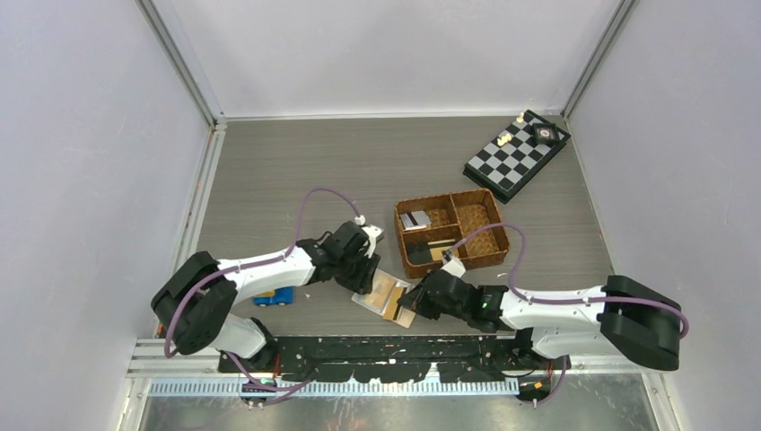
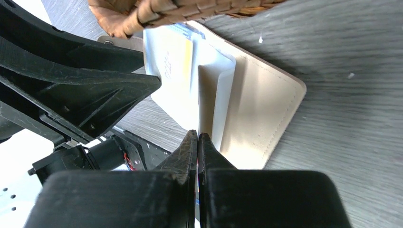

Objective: Put the credit cards into the card holder
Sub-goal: Insert the credit card into the card holder.

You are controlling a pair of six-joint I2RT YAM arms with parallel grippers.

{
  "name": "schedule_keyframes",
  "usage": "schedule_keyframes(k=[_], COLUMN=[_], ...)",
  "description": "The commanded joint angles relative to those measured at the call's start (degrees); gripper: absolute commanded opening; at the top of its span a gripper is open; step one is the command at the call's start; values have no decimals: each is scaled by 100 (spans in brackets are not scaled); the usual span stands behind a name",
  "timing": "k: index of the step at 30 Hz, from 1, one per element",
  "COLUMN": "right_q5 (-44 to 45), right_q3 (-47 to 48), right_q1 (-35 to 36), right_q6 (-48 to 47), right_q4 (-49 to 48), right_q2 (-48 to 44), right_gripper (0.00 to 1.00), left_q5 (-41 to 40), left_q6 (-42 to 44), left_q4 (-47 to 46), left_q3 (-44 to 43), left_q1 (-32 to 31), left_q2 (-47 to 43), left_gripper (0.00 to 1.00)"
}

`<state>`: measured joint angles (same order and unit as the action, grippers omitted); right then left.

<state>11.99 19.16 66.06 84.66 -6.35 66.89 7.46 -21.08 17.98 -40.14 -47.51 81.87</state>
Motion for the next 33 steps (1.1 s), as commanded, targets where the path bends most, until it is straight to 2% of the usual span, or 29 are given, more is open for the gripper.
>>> schedule_keyframes(k=[1,7,10,14,20,33], right_q5=[244,238,167,17,-125,-143], right_q3=[-156,-356,-437,-653,-682,-764], right_q1=[51,40,44,41,43,44], right_q6=[125,-142,-281,-323,-314,-165], right_q4=[441,542,45,-972,-1534,-1765], right_q2=[-482,-1340,-1417,-1108,-429,-55], right_gripper=[1,0,1,1,0,1], left_q5=[-348,-410,-344,-211,-271,-476], left_q6=[-364,-491,-502,-498,-442,-274], left_q4=[10,197,258,234,138,39], left_q3=[292,179,30,-74,-117,-58], left_q1=[-171,-171,-173,-171,-171,-171], left_q2=[-139,-563,-610,-586,-411,-52], left_gripper=[41,42,43,47,47,35])
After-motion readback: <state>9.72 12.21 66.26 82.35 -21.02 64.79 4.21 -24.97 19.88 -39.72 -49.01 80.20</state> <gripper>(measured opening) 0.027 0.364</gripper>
